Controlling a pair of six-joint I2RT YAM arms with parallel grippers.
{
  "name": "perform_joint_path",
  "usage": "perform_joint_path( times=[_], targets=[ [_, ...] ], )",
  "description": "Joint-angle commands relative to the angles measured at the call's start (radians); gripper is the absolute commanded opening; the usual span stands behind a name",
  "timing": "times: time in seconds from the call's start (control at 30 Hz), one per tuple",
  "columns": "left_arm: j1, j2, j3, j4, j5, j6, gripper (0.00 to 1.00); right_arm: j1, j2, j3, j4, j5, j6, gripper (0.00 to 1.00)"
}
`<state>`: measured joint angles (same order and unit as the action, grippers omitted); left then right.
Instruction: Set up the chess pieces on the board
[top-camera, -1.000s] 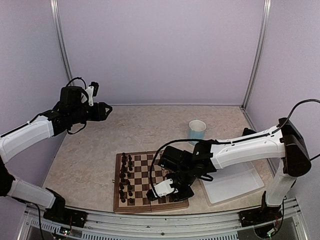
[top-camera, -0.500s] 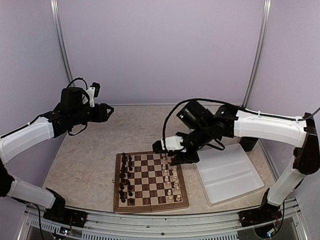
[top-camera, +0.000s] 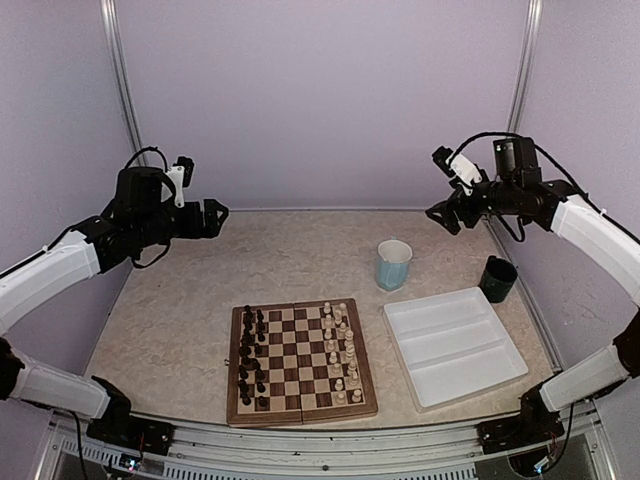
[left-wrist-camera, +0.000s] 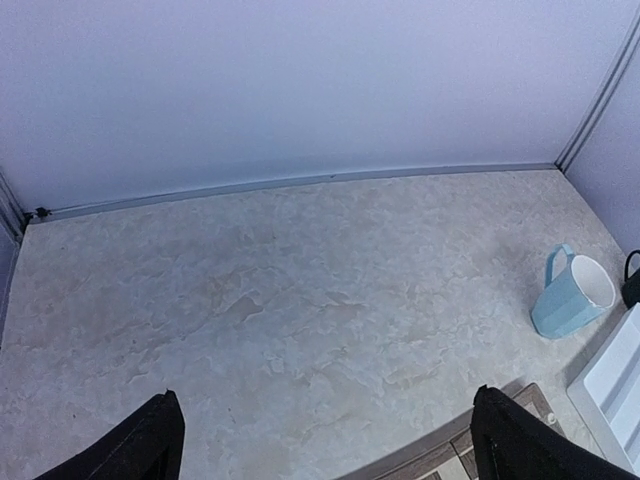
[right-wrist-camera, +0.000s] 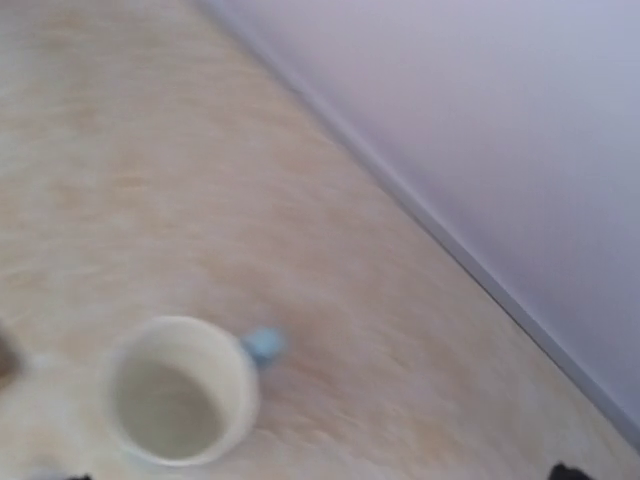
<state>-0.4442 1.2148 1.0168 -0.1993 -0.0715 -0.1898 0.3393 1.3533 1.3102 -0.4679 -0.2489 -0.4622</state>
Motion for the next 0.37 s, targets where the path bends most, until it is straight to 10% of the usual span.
perform_joint_path(
  times=[0.0, 0.33],
  targets=[
    [-0.003, -0.016, 0.061, -0.067, -0.091, 0.013, 0.99, -0.092, -0.033, -0.056, 0.133, 0.093, 0.192, 0.99],
    [-0.005, -0.008, 0.082, -0.090, -0.151, 0.016, 0.99, -0.203, -0.073, -0.049, 0.161, -0.015, 0.289, 0.99]
  ],
)
